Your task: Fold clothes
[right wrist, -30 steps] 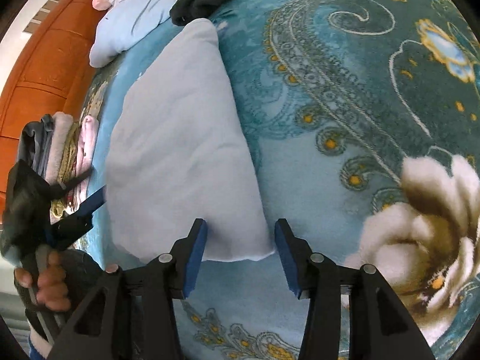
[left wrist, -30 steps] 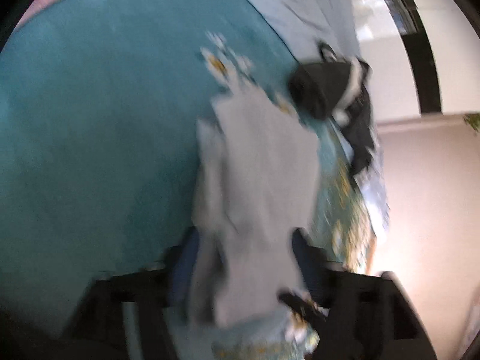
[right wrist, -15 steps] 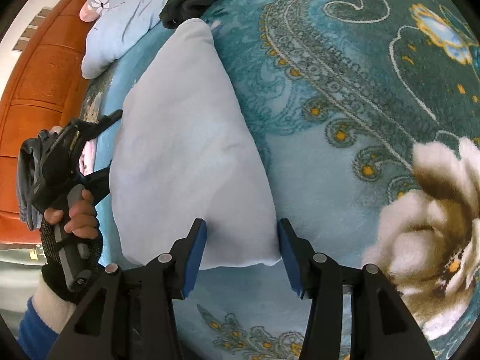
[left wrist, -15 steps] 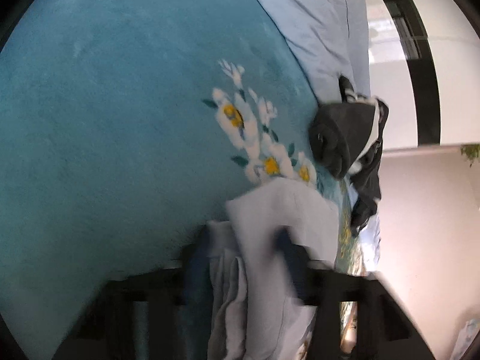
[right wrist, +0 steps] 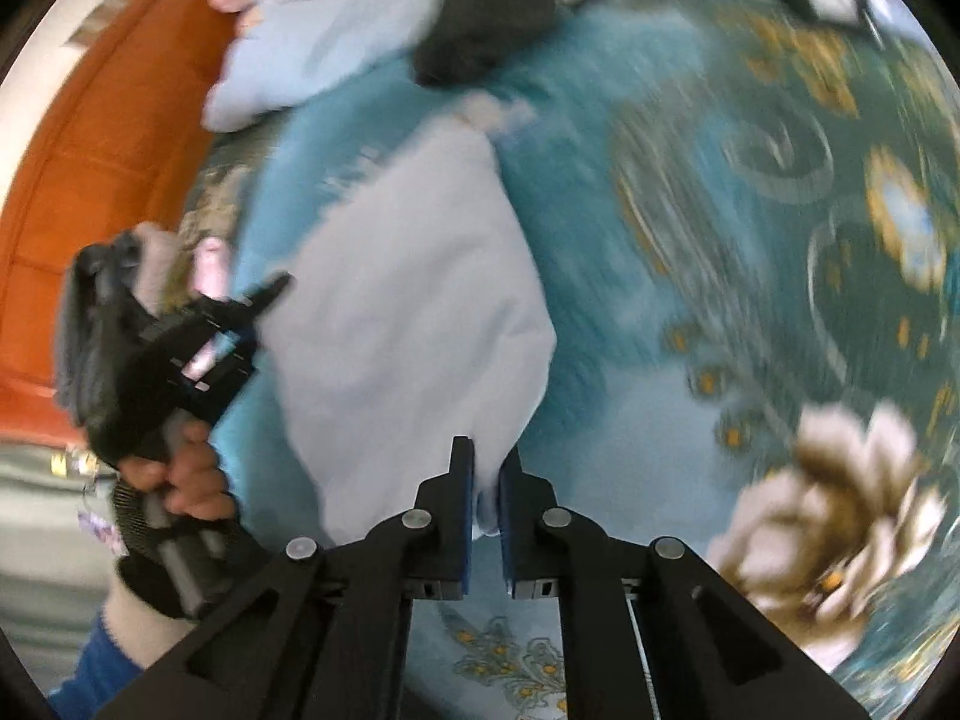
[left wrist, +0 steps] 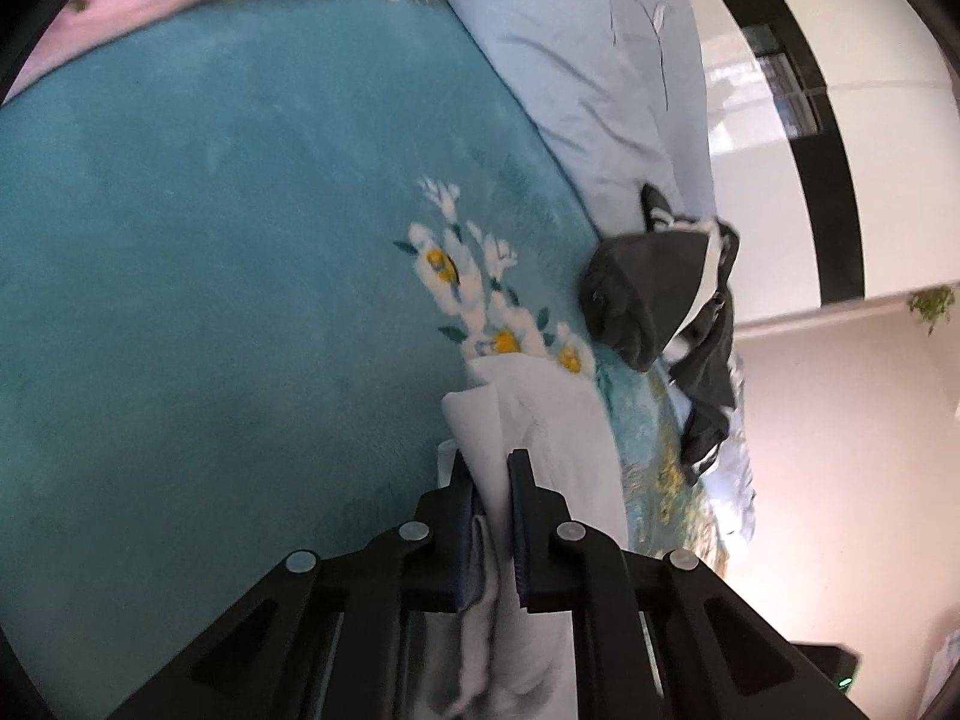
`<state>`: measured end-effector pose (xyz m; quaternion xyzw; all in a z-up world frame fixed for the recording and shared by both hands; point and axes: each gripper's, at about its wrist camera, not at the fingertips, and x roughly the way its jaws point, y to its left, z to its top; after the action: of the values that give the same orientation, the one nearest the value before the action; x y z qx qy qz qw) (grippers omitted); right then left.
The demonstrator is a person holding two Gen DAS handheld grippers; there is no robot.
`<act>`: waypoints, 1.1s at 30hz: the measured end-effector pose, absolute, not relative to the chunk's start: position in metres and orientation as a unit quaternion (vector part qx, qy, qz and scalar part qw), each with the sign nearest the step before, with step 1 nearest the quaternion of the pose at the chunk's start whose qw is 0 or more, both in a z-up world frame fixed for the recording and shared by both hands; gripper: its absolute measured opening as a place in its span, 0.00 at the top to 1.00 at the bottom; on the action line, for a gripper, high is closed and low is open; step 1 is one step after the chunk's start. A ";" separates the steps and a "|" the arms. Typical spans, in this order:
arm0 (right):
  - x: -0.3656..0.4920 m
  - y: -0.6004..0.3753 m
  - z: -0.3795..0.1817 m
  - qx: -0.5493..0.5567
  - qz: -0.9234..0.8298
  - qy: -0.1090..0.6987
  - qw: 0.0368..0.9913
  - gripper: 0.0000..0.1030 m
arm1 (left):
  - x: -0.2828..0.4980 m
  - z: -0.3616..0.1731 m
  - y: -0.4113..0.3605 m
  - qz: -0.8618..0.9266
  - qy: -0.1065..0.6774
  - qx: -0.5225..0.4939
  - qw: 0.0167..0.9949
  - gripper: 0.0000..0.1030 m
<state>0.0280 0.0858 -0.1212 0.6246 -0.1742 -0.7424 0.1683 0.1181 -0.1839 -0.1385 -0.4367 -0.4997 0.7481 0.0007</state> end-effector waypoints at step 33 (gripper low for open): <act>-0.079 0.159 -0.151 0.631 -0.741 -0.124 0.196 0.67 | 0.120 -0.171 -0.206 0.702 -0.502 -0.504 -0.041 0.43</act>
<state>-0.0786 0.1594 -0.1510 0.6305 -0.1235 -0.7408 0.1960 0.1196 -0.2060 -0.1713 -0.5037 -0.5022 0.7017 -0.0411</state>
